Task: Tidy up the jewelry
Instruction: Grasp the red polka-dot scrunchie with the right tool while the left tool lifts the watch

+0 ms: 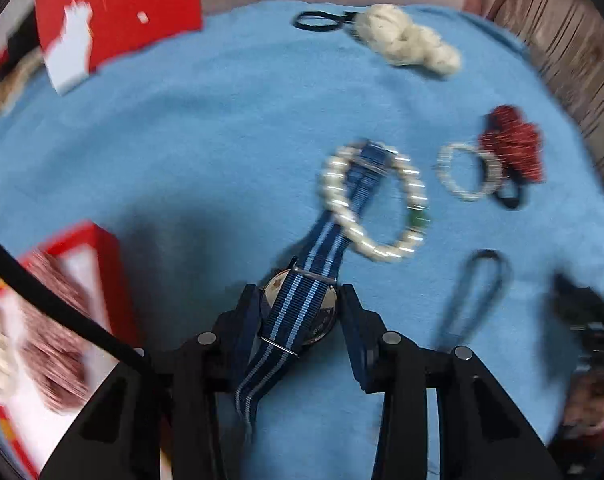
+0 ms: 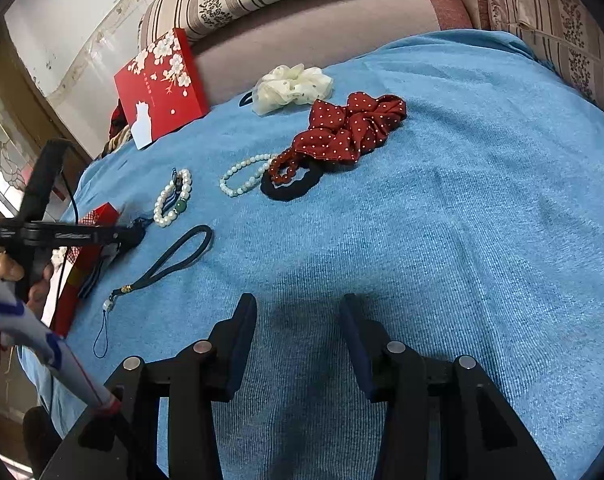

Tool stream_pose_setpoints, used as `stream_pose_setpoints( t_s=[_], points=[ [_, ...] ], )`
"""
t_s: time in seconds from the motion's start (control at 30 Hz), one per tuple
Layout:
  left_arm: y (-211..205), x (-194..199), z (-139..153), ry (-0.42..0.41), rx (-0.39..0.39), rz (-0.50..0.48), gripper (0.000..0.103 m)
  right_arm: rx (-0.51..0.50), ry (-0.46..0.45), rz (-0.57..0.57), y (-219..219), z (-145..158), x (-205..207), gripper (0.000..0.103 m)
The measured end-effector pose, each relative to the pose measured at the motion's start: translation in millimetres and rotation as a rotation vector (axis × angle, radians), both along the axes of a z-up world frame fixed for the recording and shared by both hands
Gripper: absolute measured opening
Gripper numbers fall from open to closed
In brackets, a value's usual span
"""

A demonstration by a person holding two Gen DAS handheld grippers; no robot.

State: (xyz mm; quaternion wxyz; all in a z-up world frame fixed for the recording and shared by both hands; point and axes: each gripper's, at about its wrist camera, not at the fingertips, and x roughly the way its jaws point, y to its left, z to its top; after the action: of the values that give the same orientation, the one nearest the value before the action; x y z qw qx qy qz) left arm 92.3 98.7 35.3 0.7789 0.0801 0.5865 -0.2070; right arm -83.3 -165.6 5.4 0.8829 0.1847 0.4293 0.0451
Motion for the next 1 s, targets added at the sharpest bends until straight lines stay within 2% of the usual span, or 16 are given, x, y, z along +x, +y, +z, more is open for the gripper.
stream_pose_setpoints(
  t_s=[0.03,0.07,0.13,0.2,0.23,0.33,0.4,0.5,0.57,0.67,0.73,0.8,0.87,0.93,1.0],
  points=[
    [0.2,-5.3,3.3,0.037,-0.077,0.007,0.039,0.006,-0.001,-0.002,-0.8,-0.1,0.1,0.047],
    [0.7,-14.0,7.7,0.075,-0.187,0.018,0.039,0.014,-0.002,-0.003,-1.8,-0.1,-0.4,0.047],
    [10.3,-23.6,11.7,0.177,-0.473,0.057,0.039,0.033,-0.003,-0.006,-4.0,-0.4,-0.8,0.047],
    [19.3,-28.5,3.2,0.255,-0.658,0.122,0.039,0.045,-0.004,-0.008,-4.9,-0.7,-1.4,0.047],
    [27.7,-27.6,-10.9,0.297,-0.721,0.2,0.039,0.047,-0.005,-0.009,-4.9,-0.7,-1.4,0.047],
    [45.7,-21.5,-42.3,0.32,-0.702,0.362,0.039,0.038,-0.007,-0.007,-3.2,-0.1,-2.3,0.047],
    [58.6,-19.9,-47.4,0.348,-0.786,0.414,0.039,0.03,-0.009,-0.004,-2.1,0.1,-3.4,0.047],
    [70.4,-11.9,-29.7,0.255,-0.714,0.451,0.039,0.022,-0.01,-0.003,-1.3,0.0,-1.9,0.047],
    [77.7,-2.0,-19.3,0.221,-0.669,0.471,0.039,0.017,-0.011,-0.004,-0.8,-0.3,-0.8,0.047],
    [81.5,7.4,-3.0,0.161,-0.63,0.459,0.04,-0.007,-0.015,0.005,1.8,0.3,-0.6,0.048],
    [70.7,10.1,11.6,0.104,-0.57,0.389,0.048,-0.015,-0.015,0.007,2.7,0.6,-0.5,0.048],
    [53.0,1.9,23.4,0.028,-0.441,0.277,0.063,-0.01,-0.012,0.008,1.8,1.1,0.0,0.048],
    [37.5,-11.7,24.2,-0.011,-0.327,0.168,0.064,-0.001,0.004,0.013,-0.6,4.6,1.7,0.048],
    [21.2,-20.1,18.8,-0.015,-0.243,0.092,0.064,0.016,0.006,-0.007,-8.2,11.4,3.4,0.049],
    [17.6,-21.7,13.5,-0.003,-0.214,0.122,0.064,0.03,0.003,-0.023,-18.1,18.0,8.7,0.049]
  ],
)
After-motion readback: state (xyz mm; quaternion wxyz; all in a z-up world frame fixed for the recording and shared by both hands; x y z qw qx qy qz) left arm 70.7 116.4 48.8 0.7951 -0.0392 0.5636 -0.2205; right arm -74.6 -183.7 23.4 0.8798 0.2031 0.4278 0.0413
